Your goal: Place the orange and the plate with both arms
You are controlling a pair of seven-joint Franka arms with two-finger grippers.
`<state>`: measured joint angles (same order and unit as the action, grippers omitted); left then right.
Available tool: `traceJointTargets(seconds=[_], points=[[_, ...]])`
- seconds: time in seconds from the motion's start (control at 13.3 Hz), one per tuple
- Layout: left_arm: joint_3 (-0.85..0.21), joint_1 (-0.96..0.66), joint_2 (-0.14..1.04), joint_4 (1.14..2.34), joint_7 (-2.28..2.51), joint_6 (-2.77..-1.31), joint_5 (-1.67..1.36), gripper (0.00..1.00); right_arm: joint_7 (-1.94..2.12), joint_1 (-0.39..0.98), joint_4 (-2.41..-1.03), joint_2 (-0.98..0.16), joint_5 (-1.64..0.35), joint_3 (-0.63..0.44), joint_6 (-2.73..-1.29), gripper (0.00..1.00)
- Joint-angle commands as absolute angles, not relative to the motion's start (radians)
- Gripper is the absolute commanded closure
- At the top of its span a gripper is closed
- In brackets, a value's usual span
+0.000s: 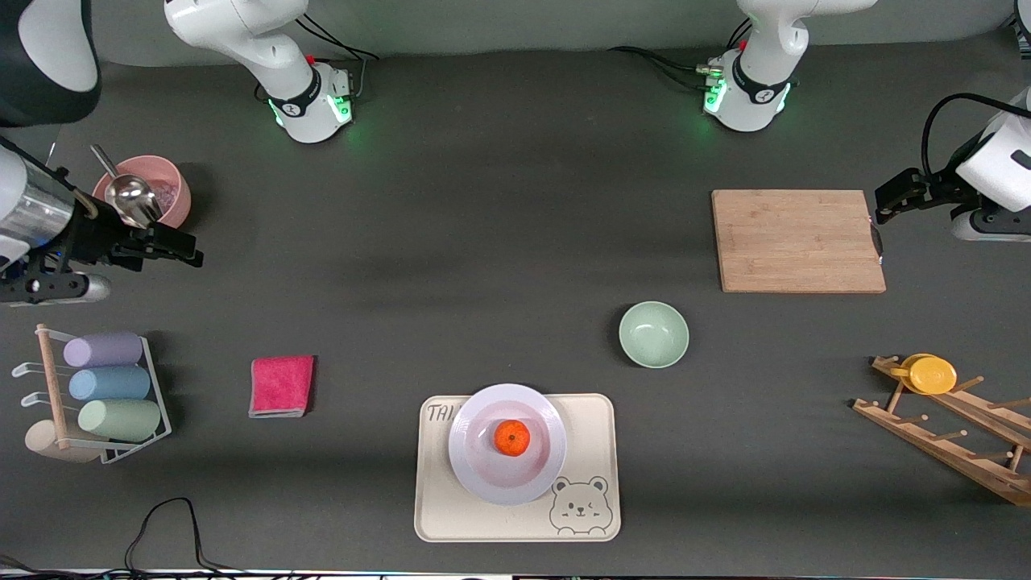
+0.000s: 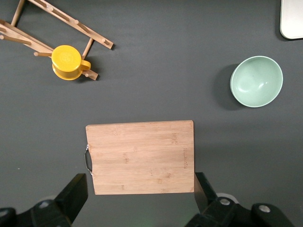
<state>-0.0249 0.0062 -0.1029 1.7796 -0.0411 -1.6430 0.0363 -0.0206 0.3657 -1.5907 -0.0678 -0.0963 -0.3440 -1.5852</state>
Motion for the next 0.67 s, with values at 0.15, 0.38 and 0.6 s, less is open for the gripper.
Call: traceJointTargets(seconds=[0.15,0.38,0.6], points=[[-0.026,-0.003,-0.095,1.756,-0.028,-1.631,0.021,0.00,-0.104,0.425,-1.649,-0.006,-0.037,-0.339,-1.586,0.00],[-0.026,-0.002,-0.097,1.756,-0.028,-1.632,0.002,0.00,-0.130,0.289,-1.748,0.093,-0.034,-0.226,-1.626,0.00],[-0.026,0.000,-0.101,1.756,-0.029,-1.629,-0.012,0.00,-0.130,-0.036,-1.805,0.169,-0.035,0.108,-1.632,0.00]])
